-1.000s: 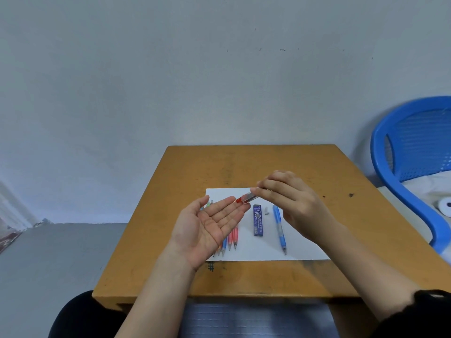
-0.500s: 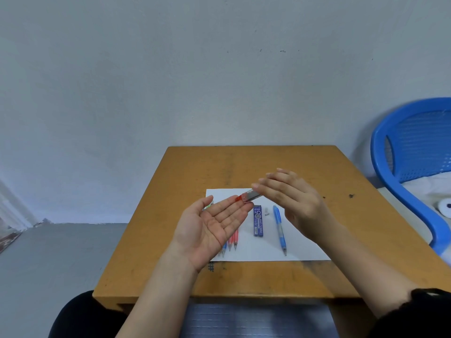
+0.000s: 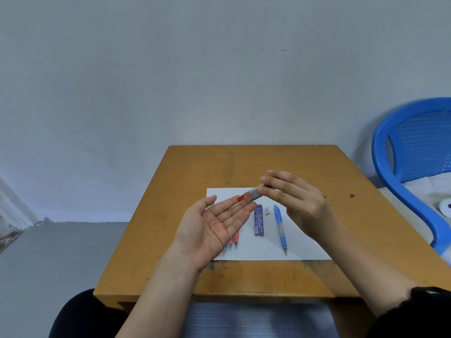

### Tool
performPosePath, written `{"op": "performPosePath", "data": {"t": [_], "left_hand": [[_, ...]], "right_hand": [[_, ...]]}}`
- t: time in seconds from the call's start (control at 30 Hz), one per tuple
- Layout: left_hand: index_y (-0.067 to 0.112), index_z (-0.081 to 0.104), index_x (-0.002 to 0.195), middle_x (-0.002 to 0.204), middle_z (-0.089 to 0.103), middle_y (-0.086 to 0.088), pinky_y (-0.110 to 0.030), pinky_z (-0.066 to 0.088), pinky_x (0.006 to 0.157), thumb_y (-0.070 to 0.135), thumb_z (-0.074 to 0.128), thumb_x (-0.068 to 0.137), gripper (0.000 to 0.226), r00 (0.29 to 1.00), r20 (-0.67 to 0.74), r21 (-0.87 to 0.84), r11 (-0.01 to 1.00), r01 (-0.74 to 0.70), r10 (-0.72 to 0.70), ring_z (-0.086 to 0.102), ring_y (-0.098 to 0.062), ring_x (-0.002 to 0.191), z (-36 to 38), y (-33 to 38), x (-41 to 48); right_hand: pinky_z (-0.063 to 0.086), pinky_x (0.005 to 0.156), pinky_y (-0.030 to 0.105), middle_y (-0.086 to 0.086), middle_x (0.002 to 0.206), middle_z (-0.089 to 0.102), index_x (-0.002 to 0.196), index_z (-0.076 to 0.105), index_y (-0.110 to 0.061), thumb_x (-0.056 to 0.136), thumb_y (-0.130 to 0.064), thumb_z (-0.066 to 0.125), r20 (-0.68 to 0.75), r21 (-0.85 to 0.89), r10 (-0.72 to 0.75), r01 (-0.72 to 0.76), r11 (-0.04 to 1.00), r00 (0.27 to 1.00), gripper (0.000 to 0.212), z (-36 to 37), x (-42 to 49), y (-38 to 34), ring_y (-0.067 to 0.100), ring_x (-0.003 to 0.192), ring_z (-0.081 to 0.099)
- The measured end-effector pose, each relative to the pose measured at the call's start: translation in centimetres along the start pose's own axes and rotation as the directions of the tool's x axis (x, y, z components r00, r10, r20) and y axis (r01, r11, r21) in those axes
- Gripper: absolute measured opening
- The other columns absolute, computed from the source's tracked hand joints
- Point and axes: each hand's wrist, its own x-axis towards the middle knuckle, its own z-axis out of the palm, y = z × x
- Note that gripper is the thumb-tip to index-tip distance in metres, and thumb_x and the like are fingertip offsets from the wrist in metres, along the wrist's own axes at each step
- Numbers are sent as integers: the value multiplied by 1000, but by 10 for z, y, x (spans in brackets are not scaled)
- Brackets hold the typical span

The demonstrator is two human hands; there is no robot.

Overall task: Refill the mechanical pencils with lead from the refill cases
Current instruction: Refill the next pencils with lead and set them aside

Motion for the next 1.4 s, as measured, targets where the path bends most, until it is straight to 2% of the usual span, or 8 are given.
{"op": "performPosePath", "data": {"t": [0.1, 0.3, 0.6, 0.87, 1.03, 1.2, 1.3, 1.4], "left_hand": [[-17, 54, 117, 116, 61, -34, -50, 49, 90, 22, 35, 100, 46, 1000, -2, 5, 1000, -2, 2, 61, -44, 109, 0, 0, -1], [-14, 57, 113, 110, 66, -30, -41, 54, 85, 6, 42, 97, 29, 998, -43, 115, 993, -40, 45, 66, -38, 104, 2, -3, 0], [-10, 63, 107, 98, 70, -27, -28, 60, 68, -3, 64, 84, 24, 971, -176, 233, 965, -120, 163, 71, -32, 89, 1, -9, 3], [-7, 68, 97, 92, 72, -24, -25, 59, 68, -1, 69, 68, 30, 962, -158, 351, 923, -157, 224, 73, -25, 75, -5, -11, 5], [-2, 72, 89, 86, 74, -18, -20, 58, 61, 4, 70, 80, 11, 941, -124, 579, 793, -189, 315, 73, -20, 73, -13, -9, 6], [10, 75, 84, 79, 75, -7, -17, 54, 60, 15, 73, 80, 7, 896, -59, 778, 582, -235, 441, 71, -11, 71, -20, -7, 7], [16, 75, 84, 78, 75, 0, -20, 55, 65, 21, 74, 80, 7, 860, -25, 837, 481, -261, 510, 70, -12, 77, -27, -7, 10], [25, 75, 81, 80, 74, 9, -32, 57, 74, 25, 76, 80, 1, 807, 10, 887, 368, -280, 590, 69, -12, 83, -37, -9, 16]], "right_hand": [[48, 98, 30, 13, 109, 69, 107, 70, 0, 89, 12, 53, -10, 10, 11, -11, 1000, 1000, 27, 0, 1, -3, 26, 111, 60], [53, 91, 33, 12, 108, 69, 105, 71, 0, 82, 18, 59, -39, 35, 80, -78, 996, 996, 32, 3, -4, -6, 27, 108, 62], [54, 85, 35, 13, 106, 70, 101, 72, 1, 98, 6, 40, -86, 40, 119, -116, 992, 989, 32, 4, -7, -13, 29, 104, 64], [54, 87, 32, 13, 107, 70, 103, 71, 1, 83, 20, 54, -101, 38, 111, -108, 993, 989, 33, 4, -8, -15, 27, 107, 62], [52, 90, 30, 13, 107, 69, 103, 71, 1, 77, 23, 59, -101, 39, 136, -133, 990, 986, 37, 2, -11, -14, 27, 108, 61], [54, 86, 36, 14, 106, 69, 102, 71, 1, 90, 1, 61, -113, 43, 150, -146, 988, 982, 16, 3, -13, -14, 28, 105, 62], [54, 85, 47, 15, 104, 69, 99, 71, 2, 100, -14, 50, -155, 63, 220, -213, 975, 963, 28, 5, -16, -17, 28, 101, 63], [42, 96, 63, 14, 102, 70, 101, 69, -4, 92, -3, 55, -182, 70, 312, -304, 950, 933, 17, 10, -22, -17, 22, 101, 62]]}}
